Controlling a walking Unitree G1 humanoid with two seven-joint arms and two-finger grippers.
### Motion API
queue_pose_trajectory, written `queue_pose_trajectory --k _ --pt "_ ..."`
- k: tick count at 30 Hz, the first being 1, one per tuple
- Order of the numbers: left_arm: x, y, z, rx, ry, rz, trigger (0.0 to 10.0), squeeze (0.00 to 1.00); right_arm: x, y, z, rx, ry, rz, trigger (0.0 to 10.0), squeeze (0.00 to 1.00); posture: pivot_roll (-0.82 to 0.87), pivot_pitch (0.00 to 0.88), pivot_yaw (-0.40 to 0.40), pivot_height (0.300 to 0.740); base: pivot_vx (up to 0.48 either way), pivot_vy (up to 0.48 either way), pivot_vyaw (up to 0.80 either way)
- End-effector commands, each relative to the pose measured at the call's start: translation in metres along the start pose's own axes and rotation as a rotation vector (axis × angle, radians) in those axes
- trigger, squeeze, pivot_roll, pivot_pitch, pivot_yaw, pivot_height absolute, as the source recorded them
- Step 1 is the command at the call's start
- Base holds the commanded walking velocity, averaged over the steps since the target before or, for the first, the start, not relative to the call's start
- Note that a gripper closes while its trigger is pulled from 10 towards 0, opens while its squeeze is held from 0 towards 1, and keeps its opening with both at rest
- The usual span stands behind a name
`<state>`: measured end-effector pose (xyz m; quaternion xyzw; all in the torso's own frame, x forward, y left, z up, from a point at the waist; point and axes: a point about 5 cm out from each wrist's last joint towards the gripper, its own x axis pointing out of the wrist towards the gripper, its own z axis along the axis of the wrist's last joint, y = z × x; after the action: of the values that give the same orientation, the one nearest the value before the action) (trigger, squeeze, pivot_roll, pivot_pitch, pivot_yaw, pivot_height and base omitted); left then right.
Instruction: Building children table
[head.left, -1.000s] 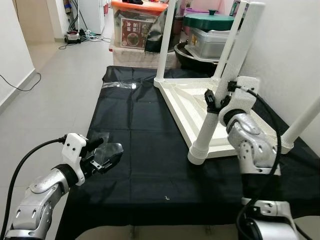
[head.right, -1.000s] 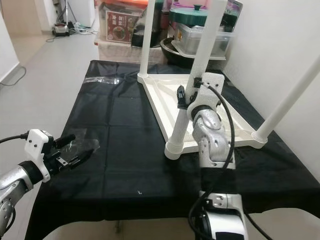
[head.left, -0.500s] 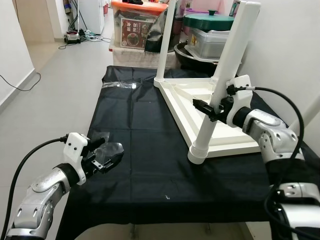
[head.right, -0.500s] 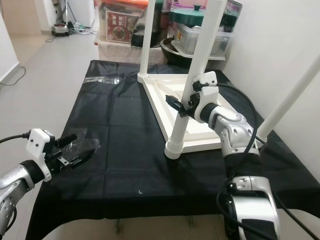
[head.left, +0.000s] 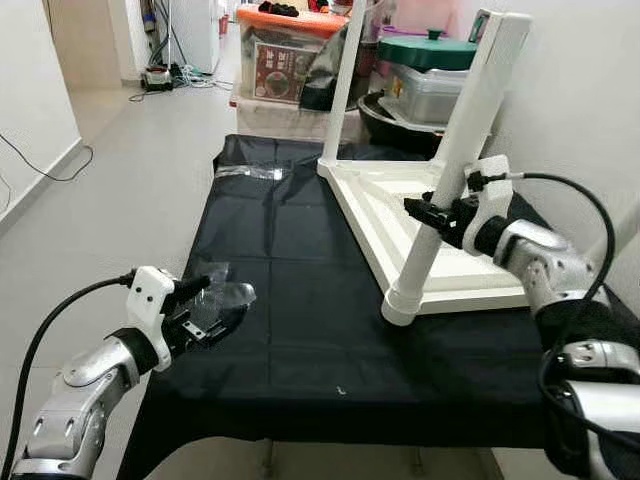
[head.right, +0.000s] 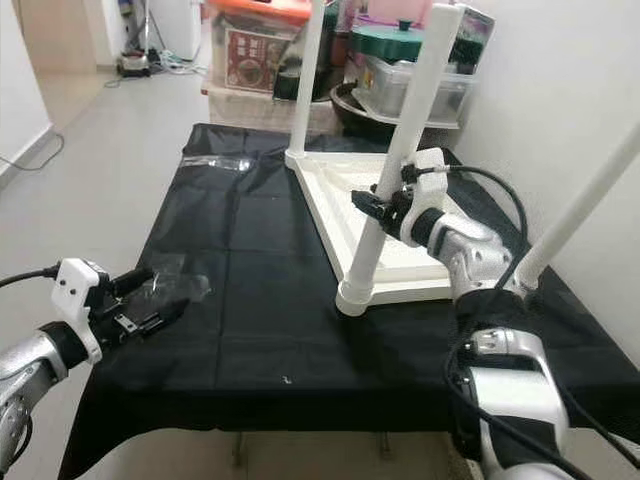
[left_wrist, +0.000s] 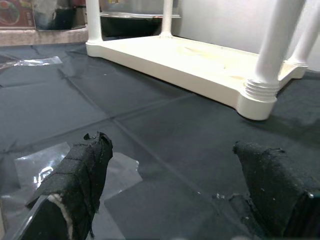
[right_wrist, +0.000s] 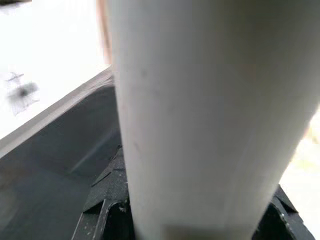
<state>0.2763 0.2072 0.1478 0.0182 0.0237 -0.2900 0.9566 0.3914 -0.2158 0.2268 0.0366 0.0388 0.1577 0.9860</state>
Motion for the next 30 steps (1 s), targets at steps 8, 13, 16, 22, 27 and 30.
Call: queue_pose_trajectory --k 8,13,16,22,27,30 --pt "0.000 -0.001 0.001 0.007 0.010 -0.012 10.0 0.00 -0.015 0.044 -0.062 0.204 0.104 -0.693 0.0 0.00 0.11 0.000 -0.138 0.740 0.000 0.000 0.00" --pt "0.001 -0.002 0.000 0.009 0.015 -0.013 10.0 0.00 -0.005 0.078 -0.070 0.242 0.129 -0.622 0.0 0.00 0.11 0.000 -0.132 0.740 0.000 0.000 0.00" --pt "0.001 -0.002 0.000 0.006 0.016 -0.017 10.0 0.00 -0.001 0.087 -0.069 0.230 0.134 -0.569 0.0 0.00 0.11 0.000 -0.132 0.740 0.000 0.000 0.00" --pt "0.001 -0.002 0.001 -0.005 0.007 -0.017 10.0 0.00 0.004 0.093 -0.054 0.198 0.103 -0.466 10.0 0.44 0.10 0.000 -0.144 0.740 0.000 0.000 0.00" --pt "0.001 -0.001 0.001 -0.005 0.004 -0.010 10.0 0.00 0.000 0.071 -0.017 0.110 -0.020 -0.404 10.0 0.51 0.10 0.000 -0.140 0.740 0.000 0.000 0.00" --pt "0.001 -0.001 0.002 -0.003 0.004 -0.014 10.0 0.00 -0.005 0.059 0.011 0.007 -0.137 -0.241 10.0 0.00 0.09 0.000 -0.134 0.740 0.000 0.000 0.00"
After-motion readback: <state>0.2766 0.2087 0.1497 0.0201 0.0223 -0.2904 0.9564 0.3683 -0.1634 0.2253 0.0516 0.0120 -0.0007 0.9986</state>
